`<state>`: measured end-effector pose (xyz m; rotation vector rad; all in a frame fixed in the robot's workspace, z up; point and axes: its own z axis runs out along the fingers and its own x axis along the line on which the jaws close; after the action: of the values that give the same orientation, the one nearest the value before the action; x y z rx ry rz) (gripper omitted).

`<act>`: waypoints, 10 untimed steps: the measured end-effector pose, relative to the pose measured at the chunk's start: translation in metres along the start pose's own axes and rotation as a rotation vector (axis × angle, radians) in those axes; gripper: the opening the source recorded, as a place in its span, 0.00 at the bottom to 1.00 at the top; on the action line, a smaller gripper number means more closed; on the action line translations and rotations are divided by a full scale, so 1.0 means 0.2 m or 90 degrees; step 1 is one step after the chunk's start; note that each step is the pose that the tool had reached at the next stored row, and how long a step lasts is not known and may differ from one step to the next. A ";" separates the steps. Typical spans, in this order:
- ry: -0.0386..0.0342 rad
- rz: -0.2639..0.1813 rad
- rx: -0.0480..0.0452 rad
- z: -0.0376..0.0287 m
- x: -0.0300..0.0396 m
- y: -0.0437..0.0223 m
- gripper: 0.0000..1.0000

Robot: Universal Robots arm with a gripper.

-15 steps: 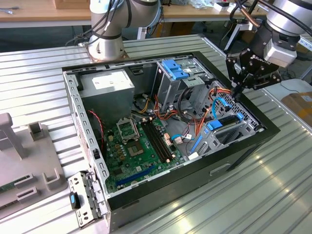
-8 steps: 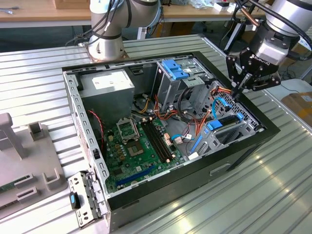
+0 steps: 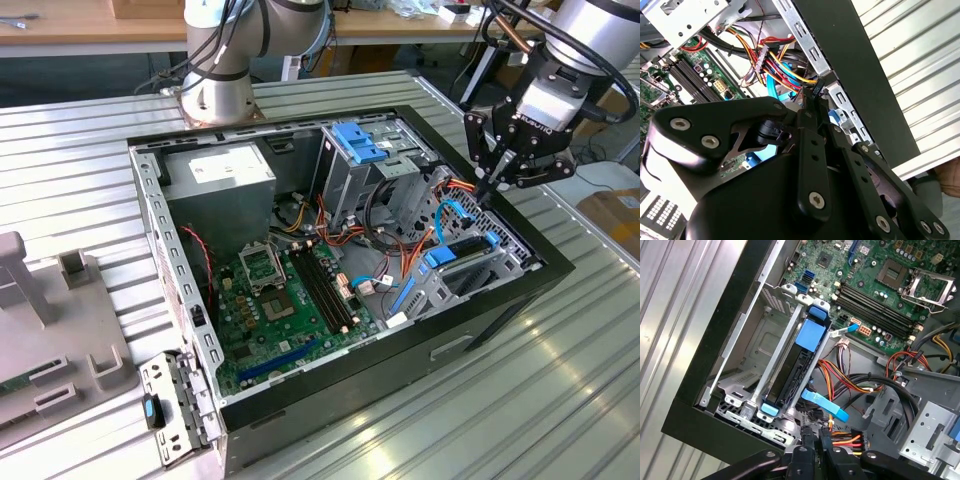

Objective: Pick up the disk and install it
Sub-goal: 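Insert the first disk wire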

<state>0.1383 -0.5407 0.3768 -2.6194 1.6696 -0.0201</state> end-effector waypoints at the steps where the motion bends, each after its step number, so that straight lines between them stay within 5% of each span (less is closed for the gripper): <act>1: 0.0000 0.000 0.0000 0.000 0.000 0.000 0.16; 10: 0.0003 0.009 0.0001 0.000 0.000 0.000 0.16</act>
<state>0.1382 -0.5407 0.3768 -2.6079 1.6875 -0.0204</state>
